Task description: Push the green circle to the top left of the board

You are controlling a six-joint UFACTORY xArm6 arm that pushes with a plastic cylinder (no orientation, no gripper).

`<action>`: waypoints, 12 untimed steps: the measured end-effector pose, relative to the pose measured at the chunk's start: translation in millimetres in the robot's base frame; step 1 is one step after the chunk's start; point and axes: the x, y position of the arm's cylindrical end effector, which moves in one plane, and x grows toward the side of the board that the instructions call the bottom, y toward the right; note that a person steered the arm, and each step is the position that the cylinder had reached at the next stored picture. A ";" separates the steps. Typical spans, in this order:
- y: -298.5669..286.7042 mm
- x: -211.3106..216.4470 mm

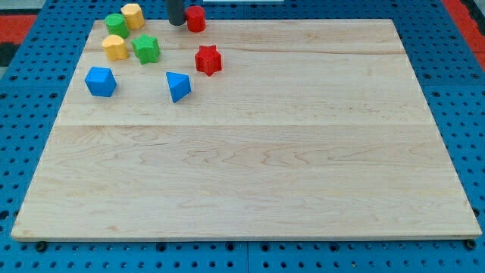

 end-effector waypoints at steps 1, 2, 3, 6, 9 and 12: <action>26.6 0.2; 28.5 17.0; 3.6 34.2; -64.7 28.6; -129.6 19.3; -126.5 -0.3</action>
